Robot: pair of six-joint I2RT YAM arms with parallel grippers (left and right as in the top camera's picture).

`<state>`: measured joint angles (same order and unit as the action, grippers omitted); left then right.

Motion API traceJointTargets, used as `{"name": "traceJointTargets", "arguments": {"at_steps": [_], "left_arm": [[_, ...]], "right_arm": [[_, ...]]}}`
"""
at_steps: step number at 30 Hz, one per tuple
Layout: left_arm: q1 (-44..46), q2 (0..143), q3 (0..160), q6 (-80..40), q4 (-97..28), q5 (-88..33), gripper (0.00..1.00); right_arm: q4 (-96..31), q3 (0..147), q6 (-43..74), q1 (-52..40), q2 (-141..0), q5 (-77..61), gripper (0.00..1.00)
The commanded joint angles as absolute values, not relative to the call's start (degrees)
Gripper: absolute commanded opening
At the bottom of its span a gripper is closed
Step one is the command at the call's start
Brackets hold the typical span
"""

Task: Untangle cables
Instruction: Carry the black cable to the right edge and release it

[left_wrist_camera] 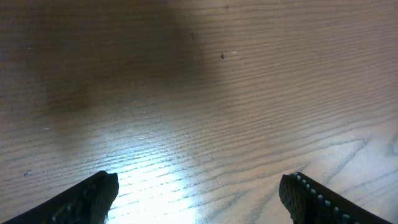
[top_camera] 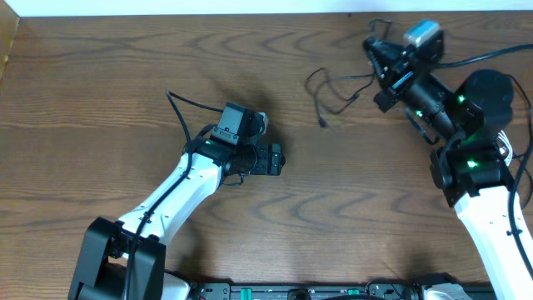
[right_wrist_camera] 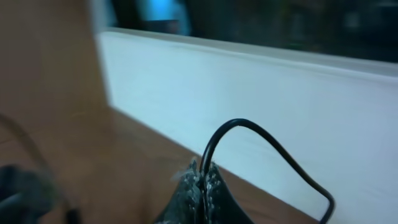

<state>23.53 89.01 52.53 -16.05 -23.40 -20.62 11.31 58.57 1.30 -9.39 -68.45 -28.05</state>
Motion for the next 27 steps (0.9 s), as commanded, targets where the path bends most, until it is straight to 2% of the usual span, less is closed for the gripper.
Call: {"name": "traceJointTargets", "arguments": {"at_steps": [1,9,15,21,27], "left_arm": [[23.59,88.73,51.75,-15.27,-23.53,-19.81,0.87],[23.55,88.73,51.75,-15.25,-23.57,-19.14,0.87],[23.55,88.73,51.75,-15.25,-24.21,-15.75,0.87],[23.55,88.73,51.75,-15.27,-24.21,-15.77,0.87],[23.55,88.73,51.75,-15.27,-24.18,-15.77,0.87]], "right_arm": [[9.85,59.18,1.28,-9.23,-68.18,-13.74,0.01],[3.18,59.18,-0.60,-0.80,-68.20,0.12,0.01],[-3.79,59.18,2.35,12.69,-68.25,0.10,0.01],[-4.43,59.57,5.41,26.83,-68.25,0.08,0.01],[-7.42,59.61,10.70,35.53,-69.45,0.08,0.01]]}}
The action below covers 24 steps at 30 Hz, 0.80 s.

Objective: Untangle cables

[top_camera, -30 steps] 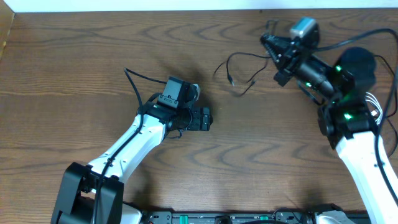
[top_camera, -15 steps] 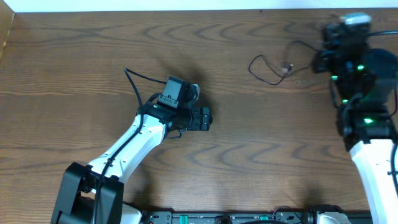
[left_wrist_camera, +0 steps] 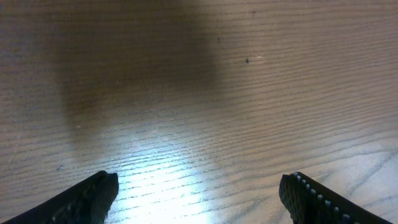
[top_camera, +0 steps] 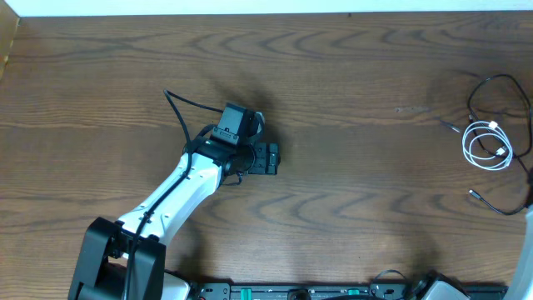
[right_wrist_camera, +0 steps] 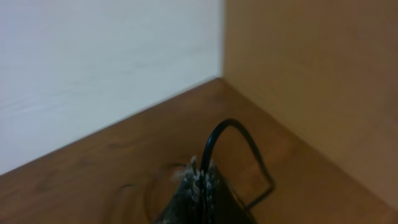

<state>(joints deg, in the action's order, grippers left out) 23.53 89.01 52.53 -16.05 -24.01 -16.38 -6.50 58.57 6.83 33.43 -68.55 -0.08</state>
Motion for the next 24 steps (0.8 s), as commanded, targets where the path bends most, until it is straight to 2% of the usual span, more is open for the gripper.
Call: {"name": "traceJointTargets", "arguments": {"at_steps": [1,8,11,13,14,16,20,24], "left_arm": [[23.55,88.73,51.72,-15.27,-24.21,-15.77,0.87],[23.55,88.73,51.75,-15.27,-25.15,-15.77,0.87],[23.55,88.73,51.72,-15.27,-25.71,-15.77,0.87],[23.55,88.73,51.72,-15.27,-25.69,-15.77,0.88],[23.55,88.73,51.72,-15.27,-25.65,-15.77,0.87],[23.55,88.73,51.75,-15.27,-25.65,-15.77,0.87],[23.55,88.73,51.72,-15.27,-25.65,-15.75,0.88],[23.55,88.73,51.75,-15.27,-25.67,-14.66,0.87]], "right_arm": [[-8.12,59.61,10.68,35.99,-70.08,0.08,0.01],[-9.52,59.61,10.63,36.36,-77.12,0.38,0.02],[-9.52,59.61,10.61,36.36,-79.75,2.17,0.10],[-9.50,59.61,10.61,36.34,-80.86,2.46,0.20],[-9.47,59.61,10.66,36.34,-81.34,2.15,0.34],[-9.54,59.59,10.66,36.34,-82.13,0.08,0.53],[-9.54,59.59,10.68,36.29,-83.33,-7.40,0.56],[-10.31,59.57,10.68,35.14,-84.71,-14.11,0.49]]}}
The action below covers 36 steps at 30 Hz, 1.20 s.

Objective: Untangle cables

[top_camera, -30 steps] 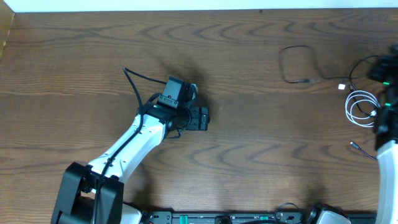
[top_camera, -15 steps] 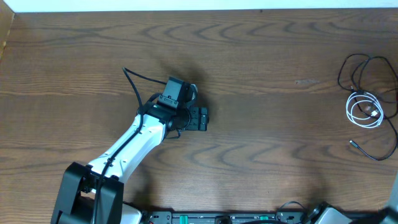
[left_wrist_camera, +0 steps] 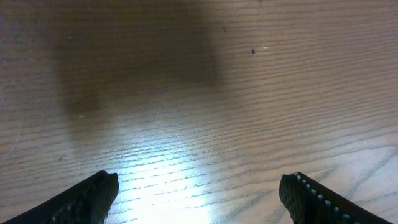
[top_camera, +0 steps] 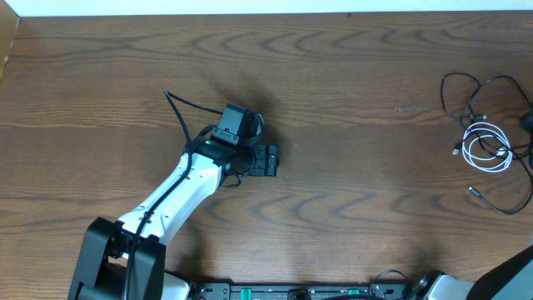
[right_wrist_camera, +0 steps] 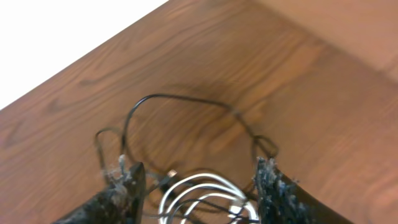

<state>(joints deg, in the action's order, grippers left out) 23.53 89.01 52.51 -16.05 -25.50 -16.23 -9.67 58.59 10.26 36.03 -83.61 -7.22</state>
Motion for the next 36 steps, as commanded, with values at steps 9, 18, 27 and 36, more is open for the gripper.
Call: {"name": "traceJointTargets", "arguments": {"at_steps": [9,18,27,36], "left_arm": [[22.85,88.73,51.79,-16.84,-25.45,0.80,0.92],[12.69,88.73,51.99,-22.31,-29.06,2.39,0.93],[0.58,87.59,54.00,-23.24,-42.19,-7.99,0.94],[-1.17,85.12,53.41,-22.70,-55.07,-8.38,0.94]], "right_arm": [[-15.92,59.57,8.56,24.71,-90.30,-14.76,0.46],[-20.93,59.57,-0.19,8.84,-95.29,-8.19,0.52],[-35.00,62.22,-1.98,-1.10,-95.46,-1.65,0.80],[-51.53,62.98,4.23,-2.31,-94.76,-4.10,0.99]]}}
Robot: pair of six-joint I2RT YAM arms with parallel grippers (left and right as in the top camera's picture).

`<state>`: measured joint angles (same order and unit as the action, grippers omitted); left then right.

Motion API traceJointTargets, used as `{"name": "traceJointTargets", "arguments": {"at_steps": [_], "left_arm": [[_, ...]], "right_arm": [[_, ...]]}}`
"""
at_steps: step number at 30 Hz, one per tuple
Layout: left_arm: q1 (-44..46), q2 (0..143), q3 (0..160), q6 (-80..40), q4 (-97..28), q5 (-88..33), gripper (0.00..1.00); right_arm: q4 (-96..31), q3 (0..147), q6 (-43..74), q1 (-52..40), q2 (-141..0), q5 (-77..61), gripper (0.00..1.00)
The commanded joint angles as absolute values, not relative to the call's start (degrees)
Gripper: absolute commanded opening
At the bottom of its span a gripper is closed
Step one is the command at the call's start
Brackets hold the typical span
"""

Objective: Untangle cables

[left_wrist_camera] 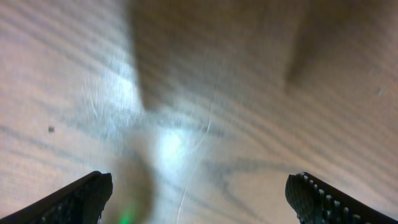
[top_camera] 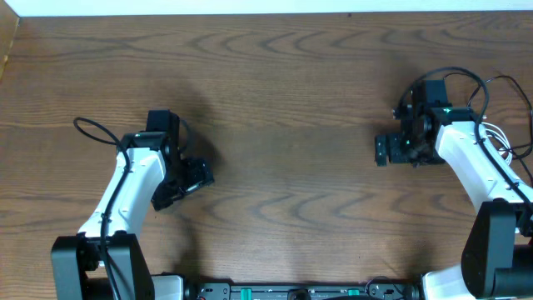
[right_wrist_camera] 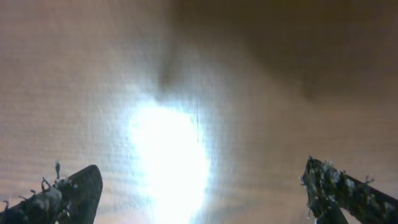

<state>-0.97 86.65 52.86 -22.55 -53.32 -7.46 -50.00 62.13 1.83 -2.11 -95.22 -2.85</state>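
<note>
The cables lie at the table's far right edge: a thin black cable (top_camera: 510,81) and a coiled white cable (top_camera: 502,133), both partly hidden by my right arm. My right gripper (top_camera: 385,151) hangs left of them over bare wood, open and empty; the right wrist view (right_wrist_camera: 199,177) shows only glare on wood between its fingers (right_wrist_camera: 74,186). My left gripper (top_camera: 198,177) is at the left of the table, open, with nothing but wood in the left wrist view (left_wrist_camera: 199,185).
A dark wooden table (top_camera: 291,100) fills the overhead view, with a white wall strip along its back edge (top_camera: 250,7). A wooden side panel (top_camera: 7,42) stands at the back left corner. The left arm's own black lead (top_camera: 87,127) loops beside it.
My left gripper has moved from the table's middle to the left. My right arm has come back into the overhead view, its open gripper now over bare wood left of the cables.
My right gripper was shut on the black cable, held up at the back right. Then it held it near the right corner, the cables lying by the right edge. Then it was open above them. Now both grippers are open over bare wood.
</note>
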Motion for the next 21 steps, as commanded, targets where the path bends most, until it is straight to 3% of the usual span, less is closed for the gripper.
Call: {"name": "traceJointTargets", "arguments": {"at_steps": [1,9,21], "left_arm": [[-1.17,84.47,53.01,-22.24,-55.53,-8.40,0.94],[-1.17,71.48,45.43,-19.29,-53.39,-8.58,0.94],[-1.17,34.11,33.10,-17.02,-48.73,-8.36,0.94]], "right_arm": [[-52.45,62.89,4.23,-2.31,-94.48,-4.97,0.99],[-48.40,55.53,4.23,-2.35,-84.36,-5.54,0.99],[-33.71,34.15,3.81,-2.33,-47.31,-4.49,0.99]]}}
